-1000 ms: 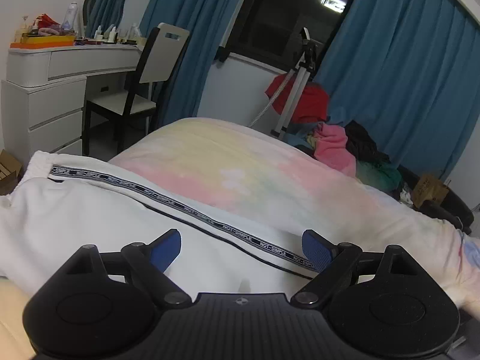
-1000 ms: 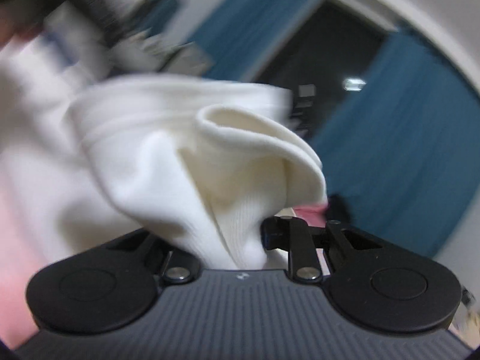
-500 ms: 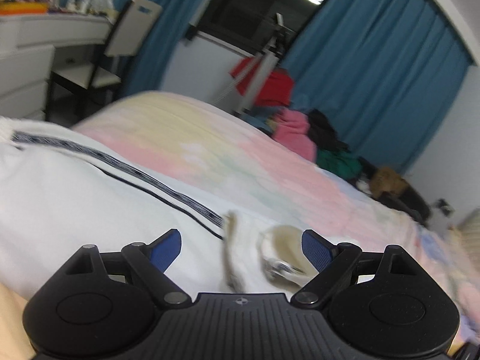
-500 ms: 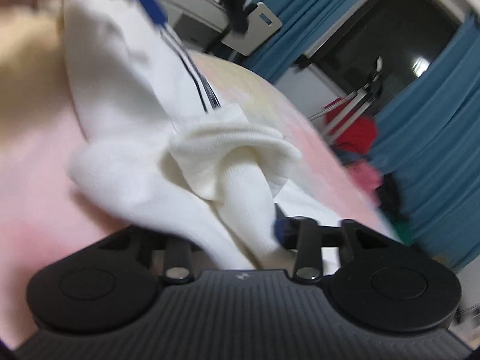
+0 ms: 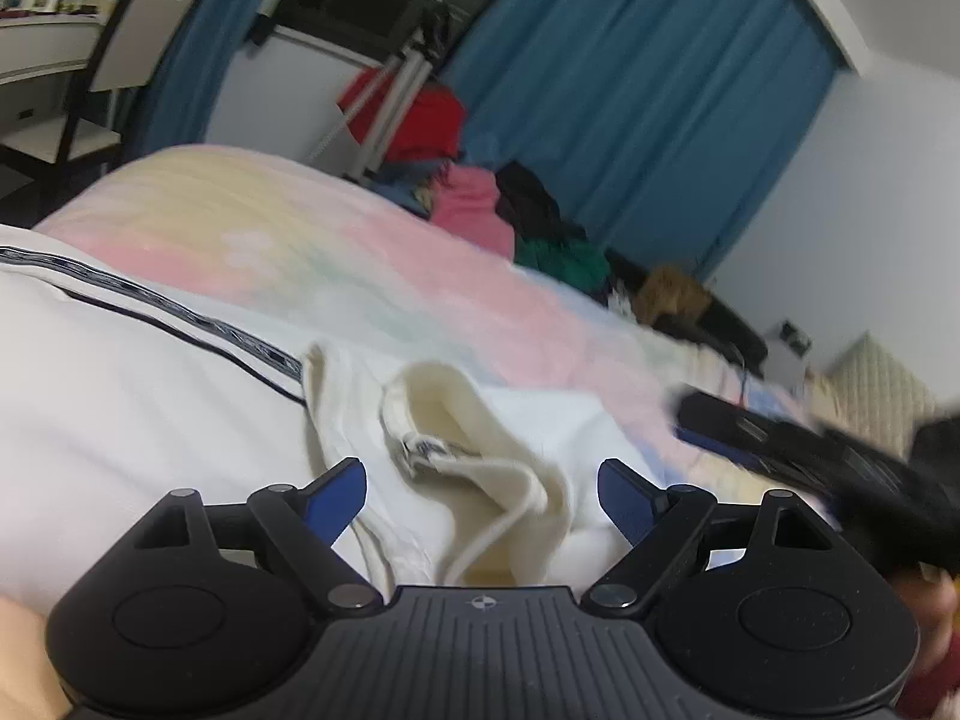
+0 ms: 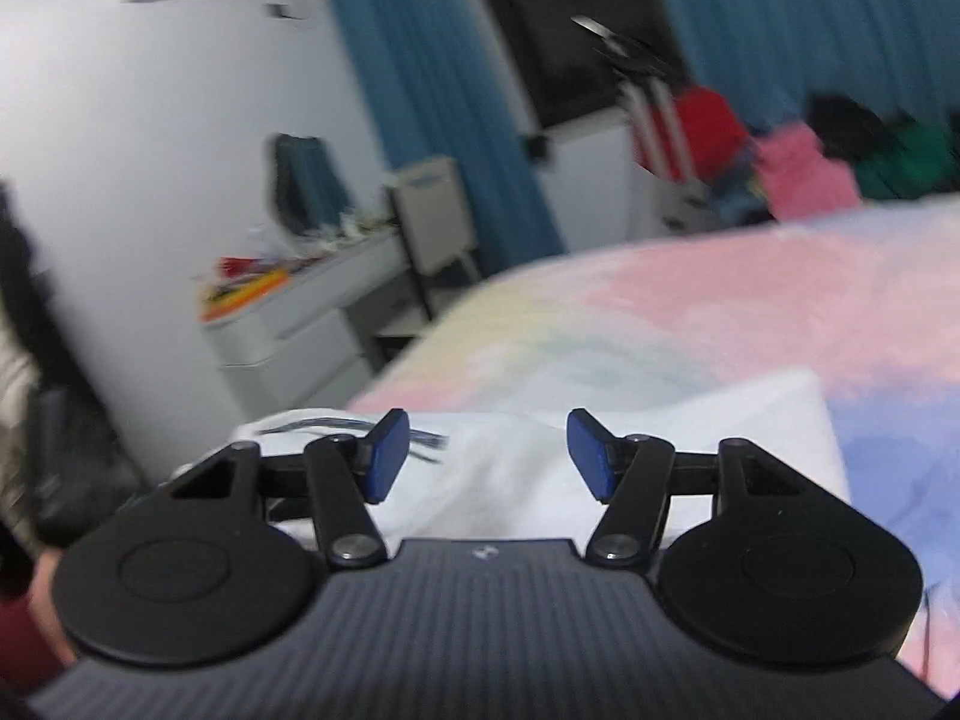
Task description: Fold clothes
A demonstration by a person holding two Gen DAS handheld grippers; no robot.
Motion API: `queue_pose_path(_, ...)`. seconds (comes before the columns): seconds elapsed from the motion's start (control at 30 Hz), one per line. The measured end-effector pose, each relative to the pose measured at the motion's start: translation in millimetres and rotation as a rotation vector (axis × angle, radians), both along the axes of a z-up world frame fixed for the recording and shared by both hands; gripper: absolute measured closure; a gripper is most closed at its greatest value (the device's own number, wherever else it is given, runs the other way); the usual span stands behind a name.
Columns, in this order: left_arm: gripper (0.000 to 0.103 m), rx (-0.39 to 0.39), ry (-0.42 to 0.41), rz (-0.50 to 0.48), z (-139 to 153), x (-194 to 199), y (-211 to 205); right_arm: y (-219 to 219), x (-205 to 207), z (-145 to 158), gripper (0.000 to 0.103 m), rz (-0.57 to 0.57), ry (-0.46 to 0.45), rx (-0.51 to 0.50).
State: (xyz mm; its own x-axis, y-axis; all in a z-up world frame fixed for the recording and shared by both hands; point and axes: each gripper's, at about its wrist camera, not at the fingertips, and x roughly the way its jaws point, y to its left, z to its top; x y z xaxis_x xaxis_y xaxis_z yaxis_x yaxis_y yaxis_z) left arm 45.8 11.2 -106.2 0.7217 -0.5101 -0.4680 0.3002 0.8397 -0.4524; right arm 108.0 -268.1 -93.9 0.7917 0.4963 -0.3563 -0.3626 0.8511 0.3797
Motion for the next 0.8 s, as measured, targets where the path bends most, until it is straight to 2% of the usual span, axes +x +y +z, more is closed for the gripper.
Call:
queue_pose_path(0.1,0.018,0.042,0.007,-0.038,-9.8,3.0,-14.4,11.7,40.5,-9.7,0.041,0.0,0.122,-0.013)
queue_pose_path(0.2,0.018,0.092,0.011,-0.072,-18.1,7.9,-29.2,24.7,78.8,-17.1,0.041,0.062,0.187,0.068)
queue_pose_path(0.27,0.019,0.108,0.012,-0.095,-25.2,11.8,-37.4,33.6,102.7,-26.9,0.042,0.075,0.233,0.079)
queue_pose_path(0.37,0.024,0.136,0.013,-0.121,-37.1,18.8,-46.6,50.8,119.9,-48.6,0.051,0.095,0.287,-0.004)
queue_pose_path(0.47,0.046,0.154,0.027,-0.148,-48.1,28.0,-55.2,64.6,101.9,-66.8,0.074,0.105,0.291,-0.142)
queue_pose_path(0.5,0.056,0.143,0.039,-0.152,-49.3,30.9,-55.0,65.6,94.5,-70.7,0.084,0.089,0.272,-0.167)
queue_pose_path(0.53,0.061,0.133,0.05,-0.156,-50.4,33.6,-54.8,63.7,93.6,-70.2,0.089,0.071,0.257,-0.169)
queue_pose_path(0.57,0.066,0.129,0.045,-0.157,-48.4,33.0,-54.7,61.4,92.6,-68.0,0.089,0.053,0.242,-0.152)
queue_pose_path(0.6,0.079,0.124,0.04,-0.158,-46.4,32.4,-54.7,58.7,91.2,-64.1,0.09,0.037,0.218,-0.125)
queue_pose_path(0.63,0.082,0.118,0.037,-0.158,-44.5,31.9,-54.5,55.4,88.5,-58.3,0.09,0.023,0.188,-0.098)
queue_pose_path(0.73,0.087,-0.056,0.173,-0.117,-43.8,32.7,-34.5,53.0,82.7,-44.2,0.09,0.015,0.128,-0.047)
queue_pose_path(0.8,0.088,-0.134,0.247,-0.08,-50.5,34.9,-22.0,57.8,82.1,-45.6,0.09,0.019,0.131,-0.054)
